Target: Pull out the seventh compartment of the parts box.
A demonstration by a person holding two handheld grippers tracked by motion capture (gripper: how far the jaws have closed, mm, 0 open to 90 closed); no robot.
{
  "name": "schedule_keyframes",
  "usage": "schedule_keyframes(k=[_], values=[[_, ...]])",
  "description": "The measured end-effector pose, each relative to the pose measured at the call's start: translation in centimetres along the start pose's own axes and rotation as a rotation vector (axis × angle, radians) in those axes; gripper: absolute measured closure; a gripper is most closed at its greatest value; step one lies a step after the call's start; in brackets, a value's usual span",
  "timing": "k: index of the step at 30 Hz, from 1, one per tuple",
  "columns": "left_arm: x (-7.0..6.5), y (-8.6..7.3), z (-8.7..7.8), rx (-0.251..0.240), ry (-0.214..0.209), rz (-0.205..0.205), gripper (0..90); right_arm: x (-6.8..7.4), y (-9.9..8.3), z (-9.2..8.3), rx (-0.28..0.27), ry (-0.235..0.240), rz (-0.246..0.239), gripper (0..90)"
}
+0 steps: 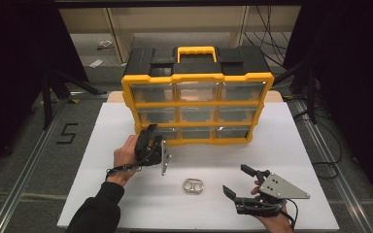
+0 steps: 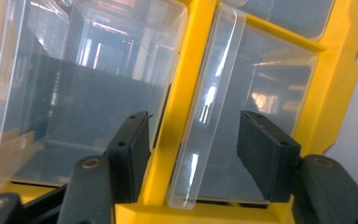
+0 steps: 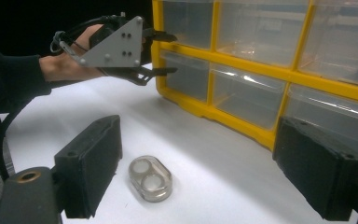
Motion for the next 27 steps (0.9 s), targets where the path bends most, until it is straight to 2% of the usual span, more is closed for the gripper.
schedule_keyframes(k=[4, 11, 12, 16, 24, 27], values=[[-0.07, 0.07, 0.09, 0.014, 0.011, 0.018, 49.2, -0.01, 0.00, 0.01, 0.000, 0.001, 0.001, 16.6], [-0.27, 0.22, 0.33, 0.010, 0.030, 0.052, 54.6, 0.01, -0.05, 0.01, 0.006, 0.002, 0.000, 16.8], [-0.36, 0.19, 0.37, 0.019, 0.042, 0.075, 54.9, 0.02, -0.06, 0.01, 0.006, 0.002, 0.000, 16.8], [-0.32, 0.30, 0.42, 0.014, 0.057, 0.075, 57.0, 0.03, -0.05, 0.02, 0.006, 0.002, 0.000, 16.8], [-0.48, 0.34, 0.73, 0.029, 0.118, 0.122, 60.4, 0.03, -0.05, 0.01, 0.006, 0.002, -0.001, 16.9], [-0.49, 0.38, 0.77, 0.032, 0.127, 0.128, 61.2, 0.05, -0.04, -0.01, 0.005, 0.003, -0.001, 16.9]])
Point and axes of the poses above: each handheld gripper's, and its own axes: z roughly forward along the jaws, y roughly out of its top, x roughly to its left, the point moved 8 cm from there along z, roughly forward along the jaws, and after that the axes turned 2 degrees about -y, right-handed, at the moved point
